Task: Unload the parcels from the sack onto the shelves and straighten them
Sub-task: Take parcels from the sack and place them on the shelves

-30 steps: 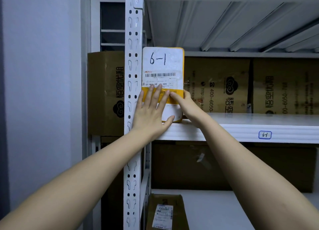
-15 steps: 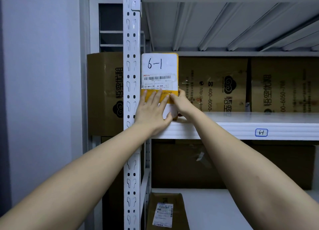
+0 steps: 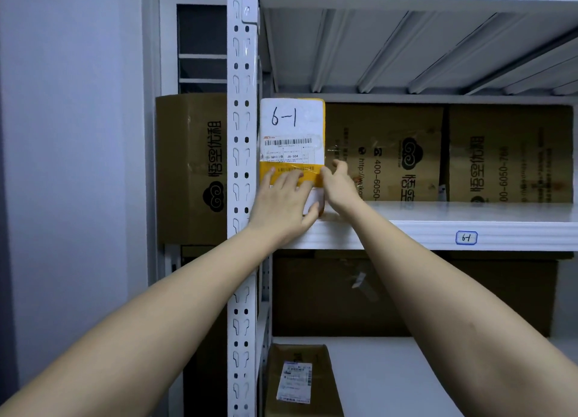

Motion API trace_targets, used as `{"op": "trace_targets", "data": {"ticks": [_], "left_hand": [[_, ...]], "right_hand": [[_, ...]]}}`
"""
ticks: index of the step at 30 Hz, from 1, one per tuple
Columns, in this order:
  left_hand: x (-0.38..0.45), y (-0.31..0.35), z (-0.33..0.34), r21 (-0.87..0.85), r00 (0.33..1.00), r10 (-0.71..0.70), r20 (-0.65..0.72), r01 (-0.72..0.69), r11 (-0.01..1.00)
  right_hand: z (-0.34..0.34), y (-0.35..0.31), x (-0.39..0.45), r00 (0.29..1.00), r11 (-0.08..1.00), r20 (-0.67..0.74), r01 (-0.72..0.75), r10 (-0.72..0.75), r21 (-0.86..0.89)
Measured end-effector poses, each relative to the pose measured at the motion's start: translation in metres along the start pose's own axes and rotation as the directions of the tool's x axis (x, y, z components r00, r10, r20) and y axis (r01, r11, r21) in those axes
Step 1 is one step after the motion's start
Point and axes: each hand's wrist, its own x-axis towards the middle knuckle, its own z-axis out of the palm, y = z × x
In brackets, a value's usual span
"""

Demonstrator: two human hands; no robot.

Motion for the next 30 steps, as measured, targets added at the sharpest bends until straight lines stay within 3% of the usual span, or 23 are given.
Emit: {"op": "trace_targets", "data": {"ticks": [2, 7, 11, 15, 24, 30], "left_hand": [[0.001, 0.005, -0.003, -0.094, 0.997, -0.025, -0.078, 0.017, 0.995], [-0.003, 0.04, 0.001, -0.34, 0.989, -0.099, -0.107, 0.058, 0.939], [-0.007, 0.086, 0.005, -0.401, 0.99, -0.062, -0.128, 0.006, 0.916], [-0.006, 0.149, 0.008, -0.438, 0.996, -0.029, -0.089, -0.012, 0.899], [-0.024, 0.354, 0.025, -0.52, 0.959, -0.057, 0.277, 0.2, 0.831], [-0.059, 0.503, 0.046, -0.543, 0.845, 0.034, 0.534, 0.312, 0.78]], "right_hand": [[-0.009, 0.003, -0.008, 0.993, 0.998, -0.101, 0.057, -0.06, -0.033], [-0.037, 0.021, -0.038, 0.955, 0.981, -0.24, 0.145, -0.172, -0.127], [-0.069, 0.042, -0.066, 0.921, 0.95, -0.284, 0.202, -0.267, -0.238], [-0.122, 0.075, -0.094, 0.919, 0.926, -0.286, 0.167, -0.271, -0.338], [-0.295, 0.208, -0.174, 0.96, 0.852, -0.261, -0.049, -0.104, -0.522], [-0.403, 0.309, -0.243, 0.947, 0.71, -0.241, -0.318, 0.211, -0.628]]}}
